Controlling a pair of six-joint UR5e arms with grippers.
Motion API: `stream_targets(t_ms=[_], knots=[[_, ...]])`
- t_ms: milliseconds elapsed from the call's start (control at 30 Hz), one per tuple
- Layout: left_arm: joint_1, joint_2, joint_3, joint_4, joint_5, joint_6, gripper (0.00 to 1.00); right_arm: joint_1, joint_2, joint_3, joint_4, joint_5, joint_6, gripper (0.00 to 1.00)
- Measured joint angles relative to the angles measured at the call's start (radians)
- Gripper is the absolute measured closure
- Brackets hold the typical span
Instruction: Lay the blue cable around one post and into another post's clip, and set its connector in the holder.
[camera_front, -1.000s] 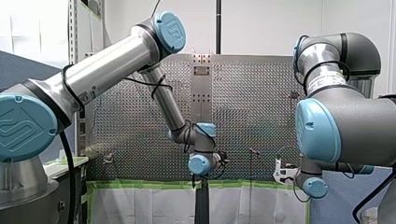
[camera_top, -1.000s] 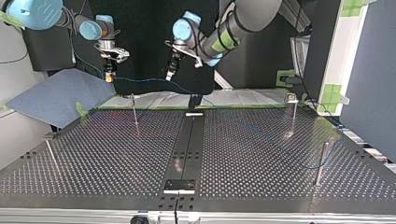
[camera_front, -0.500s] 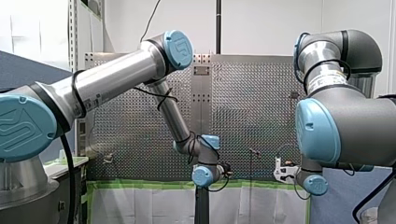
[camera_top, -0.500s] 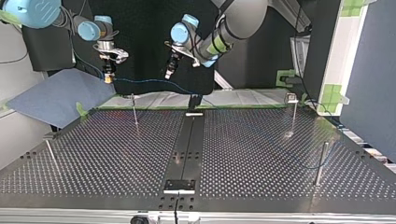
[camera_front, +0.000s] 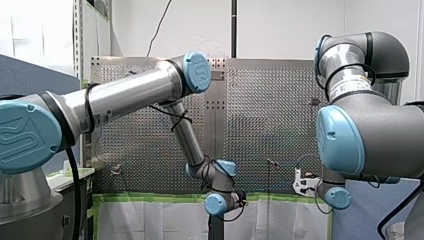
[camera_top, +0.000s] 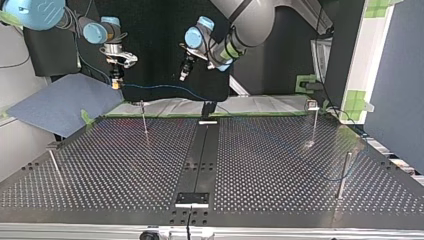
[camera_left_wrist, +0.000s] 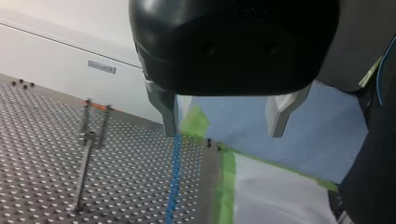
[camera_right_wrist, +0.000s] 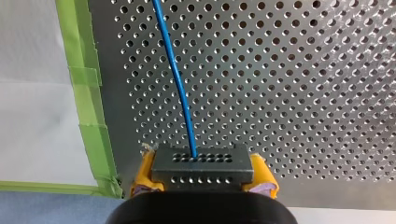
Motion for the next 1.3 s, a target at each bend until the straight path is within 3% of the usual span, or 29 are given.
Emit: stream_targets(t_ms=[400, 667, 1033, 1300], knots=[[0.003, -0.099, 0.040, -0.009, 0.004, -0.026, 0.07, 0.000, 0.000, 0.001, 0.006, 0.000, 0.001, 1.00], [0.012, -0.156, 0.078, -0.035, 0.002, -0.016, 0.07, 0.000, 0.000, 0.001, 0.006, 0.000, 0.005, 1.00], [0.009, -0.086, 0.077, -0.096, -0.021, 0.006, 0.07, 0.000, 0.000, 0.000, 0.005, 0.001, 0.009, 1.00], [0.017, -0.041, 0.077, -0.104, -0.032, 0.009, 0.07, 0.000, 0.000, 0.001, 0.006, 0.000, 0.009, 1.00]])
